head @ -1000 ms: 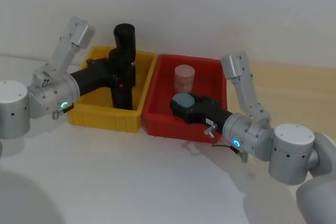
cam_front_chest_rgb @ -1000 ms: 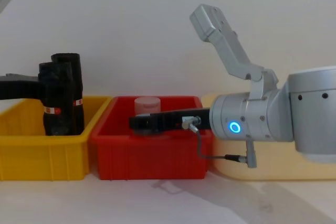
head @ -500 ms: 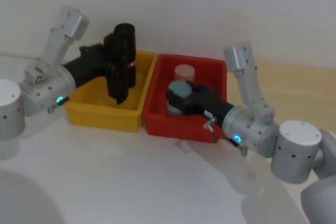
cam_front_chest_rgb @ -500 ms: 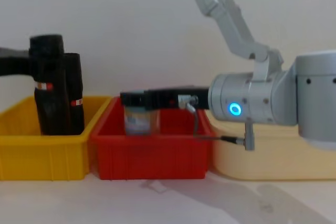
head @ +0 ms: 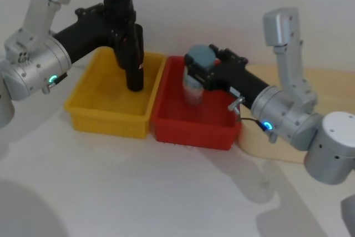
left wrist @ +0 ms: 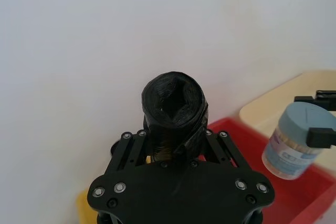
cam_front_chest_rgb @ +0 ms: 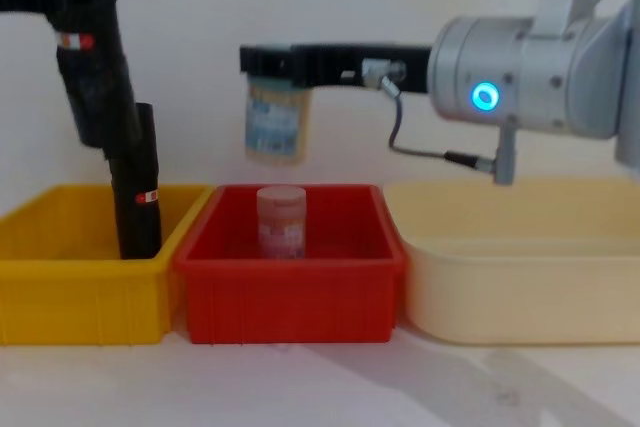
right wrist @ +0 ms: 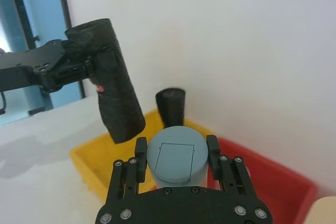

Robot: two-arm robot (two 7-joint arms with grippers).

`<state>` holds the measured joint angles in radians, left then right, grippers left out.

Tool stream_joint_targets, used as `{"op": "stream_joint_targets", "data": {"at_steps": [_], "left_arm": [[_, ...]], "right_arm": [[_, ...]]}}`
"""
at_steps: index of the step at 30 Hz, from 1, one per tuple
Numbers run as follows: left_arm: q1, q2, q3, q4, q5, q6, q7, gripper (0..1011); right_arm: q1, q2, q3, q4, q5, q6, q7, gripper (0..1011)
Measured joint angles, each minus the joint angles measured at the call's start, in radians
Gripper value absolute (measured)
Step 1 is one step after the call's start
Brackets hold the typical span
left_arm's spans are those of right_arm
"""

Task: Pick up the garbage bag with the one hand and transfer it to the other hand.

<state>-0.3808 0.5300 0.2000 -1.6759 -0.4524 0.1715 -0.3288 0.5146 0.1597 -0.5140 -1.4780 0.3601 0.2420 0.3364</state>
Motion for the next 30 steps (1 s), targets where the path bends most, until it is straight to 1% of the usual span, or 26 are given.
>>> {"op": "stream_joint_targets", "data": {"at_steps": [1,5,9,11,12,13,16,17,18,19,20,21,22,23,24,27,28,29,30], "left_arm": [[-0.005,0.001,0.000,-0.010,-0.008,0.008,-0.007,387],[-0.027,0.000,0.007,-0.024,-0.025,0.027,-0.026,387],[-0.057,-0.008,0.029,-0.024,-0.039,0.048,-0.050,387],[-0.077,-0.015,0.046,-0.016,-0.045,0.059,-0.065,387],[-0.095,-0.024,0.062,-0.005,-0.049,0.067,-0.077,387],[-0.095,-0.024,0.062,-0.005,-0.049,0.067,-0.077,387],[-0.134,-0.047,0.096,0.029,-0.053,0.077,-0.101,387],[-0.143,-0.053,0.104,0.039,-0.053,0.079,-0.106,387],[-0.163,-0.067,0.122,0.061,-0.053,0.081,-0.118,387],[-0.173,-0.075,0.130,0.073,-0.053,0.082,-0.121,387],[-0.184,-0.084,0.139,0.086,-0.053,0.082,-0.127,387],[-0.210,-0.104,0.161,0.118,-0.052,0.082,-0.138,387],[-0.221,-0.114,0.170,0.133,-0.052,0.082,-0.141,387],[-0.236,-0.127,0.182,0.153,-0.050,0.081,-0.147,387],[-0.259,-0.145,0.199,0.185,-0.048,0.077,-0.157,387],[-0.293,-0.177,0.224,0.234,-0.043,0.067,-0.170,387],[-0.318,-0.199,0.241,0.272,-0.040,0.059,-0.179,387],[-0.329,-0.209,0.248,0.288,-0.039,0.054,-0.183,387],[-0.340,-0.218,0.255,0.303,-0.037,0.047,-0.188,387]], "right_arm": [[-0.008,0.007,0.008,-0.027,-0.003,0.002,-0.012,665],[-0.028,0.024,0.029,-0.082,-0.012,0.012,-0.040,665],[-0.051,0.042,0.052,-0.129,-0.019,0.023,-0.069,665],[-0.069,0.055,0.071,-0.157,-0.022,0.030,-0.086,664],[-0.081,0.063,0.083,-0.171,-0.023,0.034,-0.095,664],[-0.089,0.068,0.089,-0.178,-0.024,0.036,-0.100,665],[-0.106,0.081,0.113,-0.198,-0.024,0.041,-0.113,664],[-0.120,0.091,0.129,-0.208,-0.024,0.044,-0.122,664],[-0.125,0.095,0.137,-0.211,-0.023,0.045,-0.125,664],[-0.131,0.099,0.145,-0.214,-0.023,0.046,-0.129,664],[-0.141,0.107,0.161,-0.217,-0.021,0.046,-0.133,665],[-0.147,0.112,0.171,-0.217,-0.020,0.046,-0.135,665],[-0.151,0.115,0.179,-0.217,-0.018,0.045,-0.137,664],[-0.156,0.121,0.193,-0.214,-0.014,0.043,-0.139,664],[-0.158,0.124,0.200,-0.211,-0.012,0.042,-0.140,664],[-0.161,0.132,0.225,-0.192,-0.005,0.036,-0.140,664],[-0.161,0.135,0.232,-0.184,-0.003,0.034,-0.140,664],[-0.160,0.137,0.240,-0.170,0.001,0.032,-0.138,664],[-0.160,0.137,0.240,-0.170,0.001,0.032,-0.138,664]]}}
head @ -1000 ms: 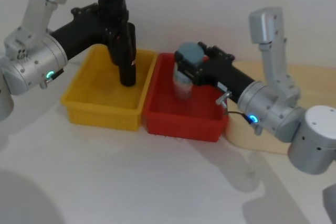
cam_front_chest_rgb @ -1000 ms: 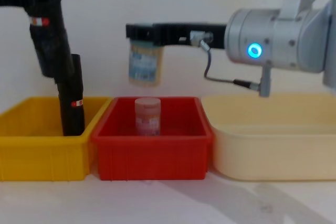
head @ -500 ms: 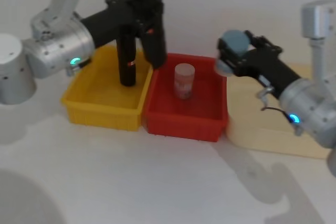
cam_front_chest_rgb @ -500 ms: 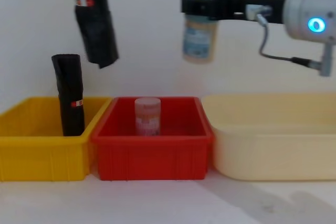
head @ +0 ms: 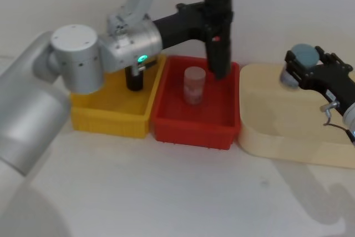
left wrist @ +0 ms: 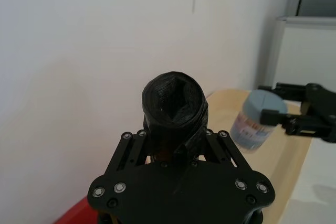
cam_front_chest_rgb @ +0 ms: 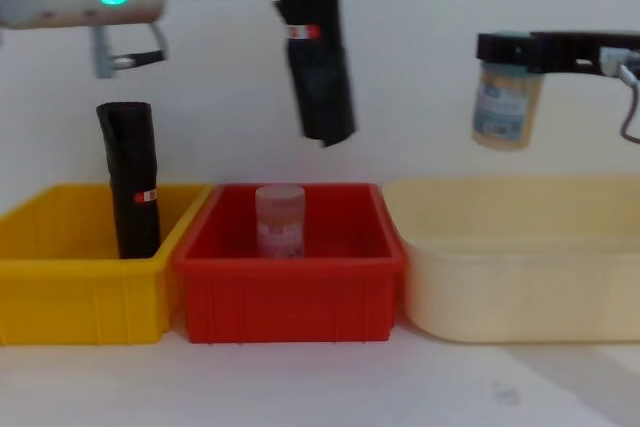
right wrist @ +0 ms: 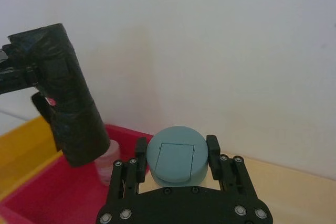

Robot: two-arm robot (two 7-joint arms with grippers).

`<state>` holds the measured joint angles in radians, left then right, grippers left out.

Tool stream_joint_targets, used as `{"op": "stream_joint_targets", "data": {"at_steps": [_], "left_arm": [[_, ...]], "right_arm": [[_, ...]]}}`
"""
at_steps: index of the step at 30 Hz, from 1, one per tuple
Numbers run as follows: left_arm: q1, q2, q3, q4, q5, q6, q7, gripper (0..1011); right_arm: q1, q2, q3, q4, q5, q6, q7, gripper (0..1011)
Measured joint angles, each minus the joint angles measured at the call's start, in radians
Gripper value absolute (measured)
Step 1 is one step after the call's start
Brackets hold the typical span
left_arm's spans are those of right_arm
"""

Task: Pick up the garbage bag with the one hand and transfer it to the other hand.

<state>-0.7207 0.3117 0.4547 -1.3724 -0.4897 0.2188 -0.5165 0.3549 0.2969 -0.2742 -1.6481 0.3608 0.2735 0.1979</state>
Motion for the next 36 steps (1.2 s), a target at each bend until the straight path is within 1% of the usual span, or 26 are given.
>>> {"op": "stream_joint_targets", "data": {"at_steps": [1,2,3,5,6,9,10,12,14,15,17,19,20,22,23,24,25,30,36], "left_arm": [[-0.024,-0.023,0.015,0.037,0.002,-0.010,-0.008,387],[-0.035,-0.033,0.021,0.053,0.003,-0.017,-0.012,387],[-0.055,-0.051,0.032,0.084,0.005,-0.025,-0.018,387],[-0.075,-0.071,0.042,0.114,0.007,-0.037,-0.025,387],[-0.096,-0.091,0.052,0.147,0.008,-0.049,-0.032,387],[-0.123,-0.116,0.065,0.187,0.010,-0.063,-0.040,387],[-0.142,-0.134,0.074,0.218,0.011,-0.073,-0.045,387],[-0.156,-0.147,0.081,0.239,0.012,-0.080,-0.050,387],[-0.173,-0.164,0.089,0.266,0.014,-0.089,-0.055,387],[-0.184,-0.173,0.094,0.282,0.014,-0.095,-0.058,387],[-0.188,-0.178,0.096,0.289,0.015,-0.098,-0.060,387],[-0.206,-0.194,0.105,0.315,0.016,-0.107,-0.065,387],[-0.206,-0.194,0.105,0.315,0.016,-0.107,-0.065,387],[-0.215,-0.203,0.109,0.331,0.017,-0.113,-0.068,387],[-0.221,-0.209,0.112,0.339,0.017,-0.116,-0.070,387],[-0.223,-0.211,0.113,0.343,0.018,-0.117,-0.071,387],[-0.226,-0.213,0.114,0.347,0.018,-0.118,-0.071,387],[-0.240,-0.226,0.120,0.368,0.018,-0.125,-0.076,387],[-0.249,-0.235,0.125,0.382,0.019,-0.130,-0.079,387]], "right_arm": [[0.004,0.002,0.008,0.013,0.004,-0.004,0.004,665],[0.007,0.004,0.011,0.021,0.006,-0.005,0.007,664],[0.012,0.005,0.017,0.036,0.010,-0.008,0.013,664],[0.020,0.007,0.022,0.054,0.015,-0.011,0.021,664],[0.024,0.008,0.023,0.062,0.017,-0.013,0.026,664],[0.046,0.011,0.029,0.105,0.025,-0.018,0.043,664],[0.049,0.011,0.030,0.113,0.027,-0.019,0.046,664],[0.059,0.012,0.031,0.131,0.030,-0.021,0.054,664],[0.065,0.013,0.032,0.143,0.032,-0.023,0.059,684],[0.067,0.013,0.032,0.148,0.033,-0.024,0.061,724],[0.072,0.014,0.033,0.158,0.035,-0.024,0.065,793],[0.080,0.015,0.034,0.172,0.038,-0.027,0.071,837],[0.081,0.015,0.034,0.176,0.039,-0.027,0.072,889],[0.085,0.015,0.035,0.182,0.040,-0.028,0.074,939],[0.086,0.015,0.035,0.185,0.041,-0.028,0.076,939],[0.088,0.016,0.035,0.190,0.041,-0.028,0.078,961],[0.090,0.016,0.035,0.192,0.042,-0.029,0.078,1001],[0.092,0.018,0.034,0.194,0.043,-0.029,0.081,1001],[0.086,0.025,0.020,0.171,0.043,-0.029,0.095,1001]]}}
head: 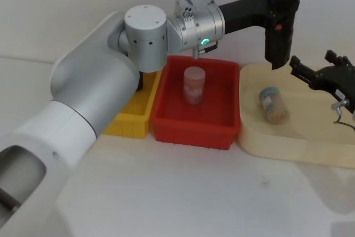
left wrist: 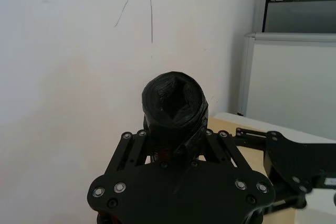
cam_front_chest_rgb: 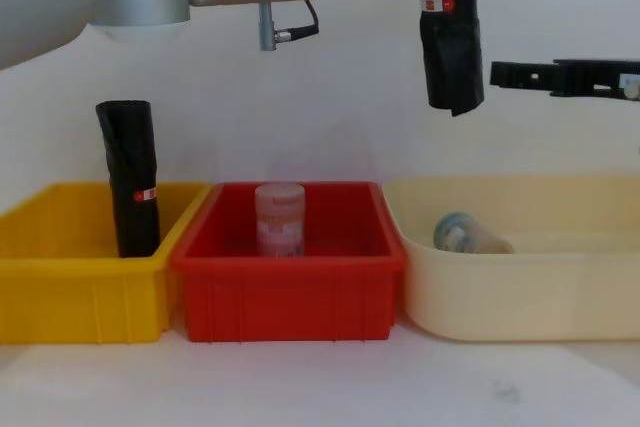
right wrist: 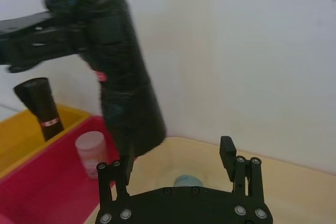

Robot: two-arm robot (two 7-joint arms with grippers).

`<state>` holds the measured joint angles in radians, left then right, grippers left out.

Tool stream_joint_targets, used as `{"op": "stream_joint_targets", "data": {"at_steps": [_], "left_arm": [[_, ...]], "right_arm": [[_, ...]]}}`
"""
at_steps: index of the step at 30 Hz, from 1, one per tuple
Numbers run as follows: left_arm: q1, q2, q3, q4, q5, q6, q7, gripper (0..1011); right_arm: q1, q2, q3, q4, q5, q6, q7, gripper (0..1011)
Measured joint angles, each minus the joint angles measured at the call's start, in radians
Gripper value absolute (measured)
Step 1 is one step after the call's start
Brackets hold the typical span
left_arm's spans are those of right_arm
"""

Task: Pick up the garbage bag with the one hand and transfer it to the other hand.

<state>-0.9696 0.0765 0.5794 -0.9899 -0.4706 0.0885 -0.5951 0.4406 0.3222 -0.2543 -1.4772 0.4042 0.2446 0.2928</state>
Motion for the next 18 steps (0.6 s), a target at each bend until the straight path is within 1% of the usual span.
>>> {"op": "stream_joint_targets", "data": {"at_steps": [9,11,18], "left_arm": [[-0.007,-0.007,0.003,0.011,0.001,-0.004,-0.002,387],[-0.009,-0.008,0.004,0.013,0.001,-0.005,-0.002,387],[-0.012,-0.011,0.005,0.018,0.001,-0.006,-0.003,387]], "right_arm": [[-0.013,0.023,-0.035,-0.062,0.000,-0.003,0.047,1000],[-0.018,0.035,-0.047,-0.087,0.001,-0.001,0.064,1000],[-0.024,0.046,-0.065,-0.126,0.000,0.007,0.073,1001]]}}
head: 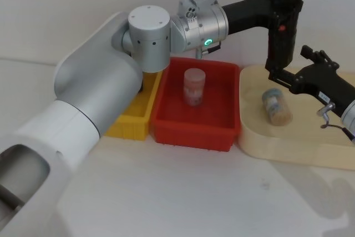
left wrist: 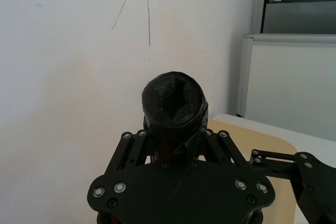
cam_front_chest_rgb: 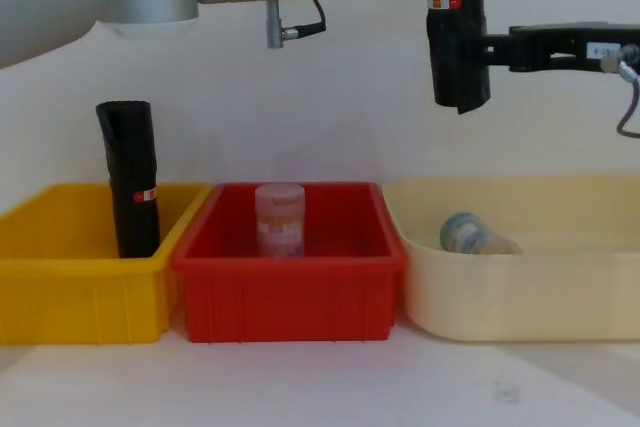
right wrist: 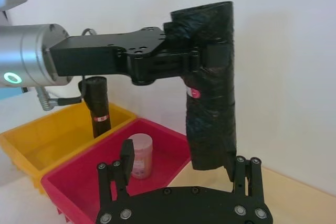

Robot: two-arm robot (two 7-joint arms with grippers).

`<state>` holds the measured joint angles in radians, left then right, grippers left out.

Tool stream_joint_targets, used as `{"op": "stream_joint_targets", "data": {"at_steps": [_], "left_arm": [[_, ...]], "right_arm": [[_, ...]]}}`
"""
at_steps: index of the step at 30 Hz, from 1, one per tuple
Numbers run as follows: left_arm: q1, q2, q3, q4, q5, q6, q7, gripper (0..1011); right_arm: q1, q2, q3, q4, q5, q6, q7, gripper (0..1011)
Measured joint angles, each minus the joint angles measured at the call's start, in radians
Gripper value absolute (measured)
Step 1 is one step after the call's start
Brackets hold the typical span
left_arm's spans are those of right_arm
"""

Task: Pick up the garbage bag with the one hand and transfer it to the other hand.

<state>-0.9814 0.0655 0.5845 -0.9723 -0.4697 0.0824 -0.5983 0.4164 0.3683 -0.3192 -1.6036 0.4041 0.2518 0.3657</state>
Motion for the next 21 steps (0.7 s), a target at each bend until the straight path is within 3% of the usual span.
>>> {"op": "stream_joint_targets", "data": {"at_steps": [11,21], "left_arm": [[-0.002,-0.002,0.001,0.003,0.000,-0.001,-0.001,387],[-0.002,-0.003,0.002,0.004,0.000,-0.002,-0.001,387]], "right_arm": [[-0.005,-0.010,-0.015,-0.028,-0.043,0.019,-0.074,1001],[0.012,-0.039,-0.012,0.005,-0.086,0.028,-0.148,1001]]}}
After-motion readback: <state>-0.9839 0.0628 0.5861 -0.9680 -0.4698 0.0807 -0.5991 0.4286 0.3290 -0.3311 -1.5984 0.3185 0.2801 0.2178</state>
